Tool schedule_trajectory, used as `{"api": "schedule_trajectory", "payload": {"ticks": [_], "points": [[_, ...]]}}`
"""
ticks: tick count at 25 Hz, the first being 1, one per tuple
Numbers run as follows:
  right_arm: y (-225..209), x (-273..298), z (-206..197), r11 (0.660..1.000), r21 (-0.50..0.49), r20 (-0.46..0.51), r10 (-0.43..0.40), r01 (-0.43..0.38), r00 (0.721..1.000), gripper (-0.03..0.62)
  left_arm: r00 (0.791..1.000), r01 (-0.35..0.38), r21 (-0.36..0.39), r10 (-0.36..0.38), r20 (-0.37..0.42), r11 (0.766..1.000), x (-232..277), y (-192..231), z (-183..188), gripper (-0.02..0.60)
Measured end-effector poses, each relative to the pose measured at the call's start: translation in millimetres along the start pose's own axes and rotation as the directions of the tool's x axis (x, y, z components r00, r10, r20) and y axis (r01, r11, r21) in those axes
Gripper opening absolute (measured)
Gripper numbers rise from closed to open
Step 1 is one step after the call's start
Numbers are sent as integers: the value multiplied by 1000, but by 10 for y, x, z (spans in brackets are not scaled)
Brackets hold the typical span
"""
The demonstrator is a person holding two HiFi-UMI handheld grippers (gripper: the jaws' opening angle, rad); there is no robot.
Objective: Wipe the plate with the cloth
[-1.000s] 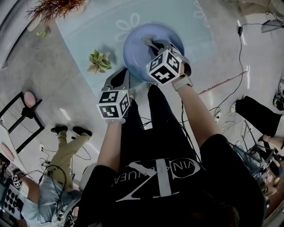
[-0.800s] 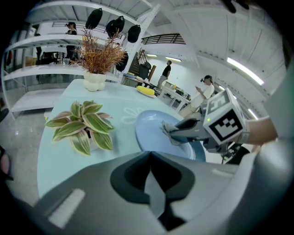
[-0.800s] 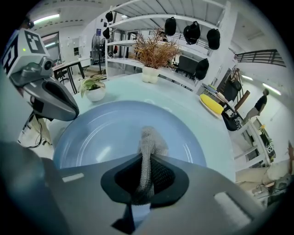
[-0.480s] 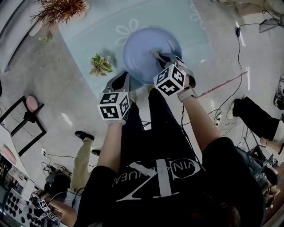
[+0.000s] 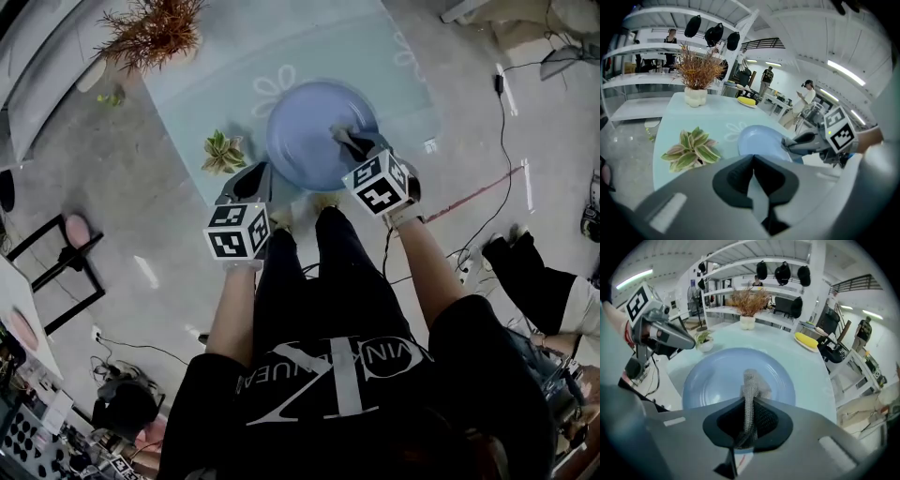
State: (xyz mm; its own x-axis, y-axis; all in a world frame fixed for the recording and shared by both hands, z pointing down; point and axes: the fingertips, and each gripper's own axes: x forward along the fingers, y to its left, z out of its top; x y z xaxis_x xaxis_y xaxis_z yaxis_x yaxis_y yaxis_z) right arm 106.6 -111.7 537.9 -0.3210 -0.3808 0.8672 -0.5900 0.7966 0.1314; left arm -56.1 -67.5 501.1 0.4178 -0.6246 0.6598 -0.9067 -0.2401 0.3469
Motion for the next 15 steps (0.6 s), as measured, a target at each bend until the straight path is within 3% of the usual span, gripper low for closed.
{"api": "schedule_trajectory", "payload": {"ticks": [6, 15], "points": [[-192, -431, 438, 984, 174, 209, -1, -36, 978, 35, 993, -34, 30, 31, 115, 999, -204, 124, 504, 0], [-506, -1196, 986, 960, 272, 458, -70, -65, 886, 37, 944, -101, 89, 67, 324, 991, -647, 93, 1325, 0]]}}
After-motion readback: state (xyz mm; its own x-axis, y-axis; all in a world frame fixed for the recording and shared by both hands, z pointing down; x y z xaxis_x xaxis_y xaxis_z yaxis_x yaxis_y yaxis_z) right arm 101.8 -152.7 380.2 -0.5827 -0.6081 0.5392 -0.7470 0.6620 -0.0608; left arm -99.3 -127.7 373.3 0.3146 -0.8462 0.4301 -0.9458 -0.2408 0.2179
